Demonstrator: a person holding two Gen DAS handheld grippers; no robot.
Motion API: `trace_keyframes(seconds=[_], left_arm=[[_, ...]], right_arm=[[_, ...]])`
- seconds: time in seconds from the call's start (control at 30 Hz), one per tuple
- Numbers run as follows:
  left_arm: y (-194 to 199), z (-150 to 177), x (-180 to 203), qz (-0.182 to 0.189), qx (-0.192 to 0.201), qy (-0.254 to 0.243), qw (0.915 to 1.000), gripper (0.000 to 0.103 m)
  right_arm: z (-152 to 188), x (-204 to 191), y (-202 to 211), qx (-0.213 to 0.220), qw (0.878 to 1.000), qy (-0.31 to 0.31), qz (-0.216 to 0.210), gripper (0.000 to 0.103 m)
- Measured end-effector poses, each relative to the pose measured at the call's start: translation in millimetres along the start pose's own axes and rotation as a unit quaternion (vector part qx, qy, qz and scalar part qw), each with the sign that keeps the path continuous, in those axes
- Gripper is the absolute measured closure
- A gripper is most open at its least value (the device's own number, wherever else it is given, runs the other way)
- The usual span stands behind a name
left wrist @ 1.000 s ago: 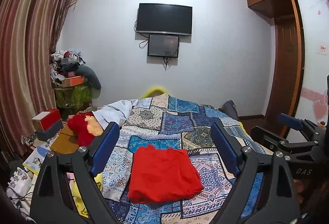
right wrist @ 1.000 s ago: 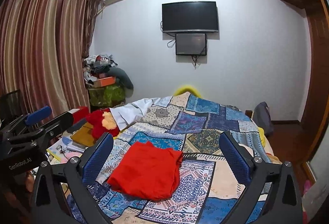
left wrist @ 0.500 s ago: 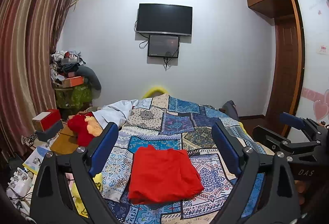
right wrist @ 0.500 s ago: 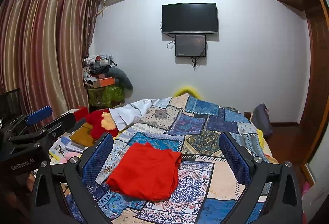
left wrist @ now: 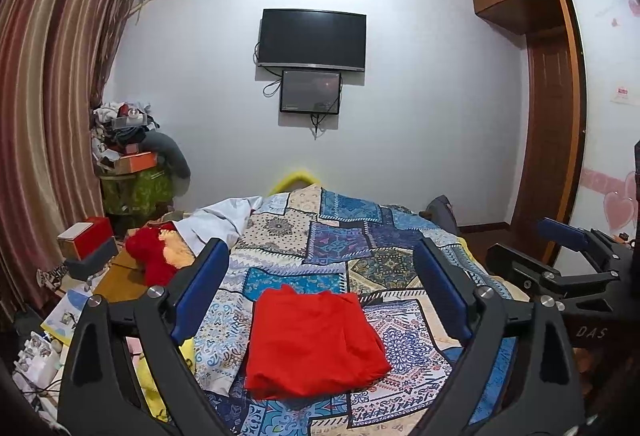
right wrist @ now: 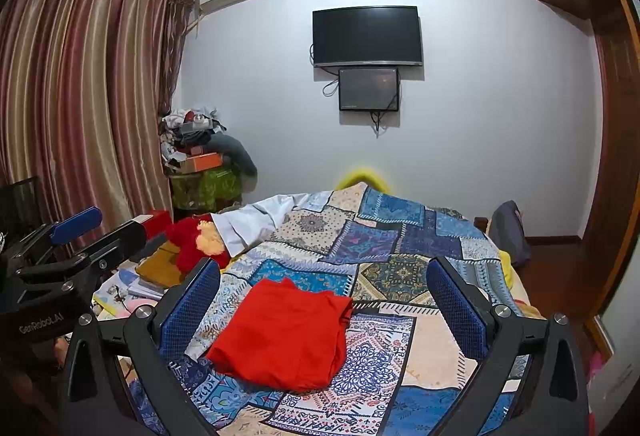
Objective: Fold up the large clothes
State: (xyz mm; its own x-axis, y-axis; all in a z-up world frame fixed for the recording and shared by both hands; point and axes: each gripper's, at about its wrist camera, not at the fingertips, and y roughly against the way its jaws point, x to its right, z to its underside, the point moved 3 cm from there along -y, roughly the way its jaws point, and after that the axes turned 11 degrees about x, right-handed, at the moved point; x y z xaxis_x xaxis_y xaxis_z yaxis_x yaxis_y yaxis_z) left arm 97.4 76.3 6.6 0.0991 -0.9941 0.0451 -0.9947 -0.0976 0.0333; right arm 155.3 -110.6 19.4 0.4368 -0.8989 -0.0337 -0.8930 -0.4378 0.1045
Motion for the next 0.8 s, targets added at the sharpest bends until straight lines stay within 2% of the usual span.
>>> trace_keyframes(seconds=[0.8], left_arm=[[0.6,-0.4,5.7,0.007,-0.005,-0.007,0.9999,0.009]], right_arm=[[2.1,-4.3,0.7,-0.008,1.0,-0.011,0.008,0.0]])
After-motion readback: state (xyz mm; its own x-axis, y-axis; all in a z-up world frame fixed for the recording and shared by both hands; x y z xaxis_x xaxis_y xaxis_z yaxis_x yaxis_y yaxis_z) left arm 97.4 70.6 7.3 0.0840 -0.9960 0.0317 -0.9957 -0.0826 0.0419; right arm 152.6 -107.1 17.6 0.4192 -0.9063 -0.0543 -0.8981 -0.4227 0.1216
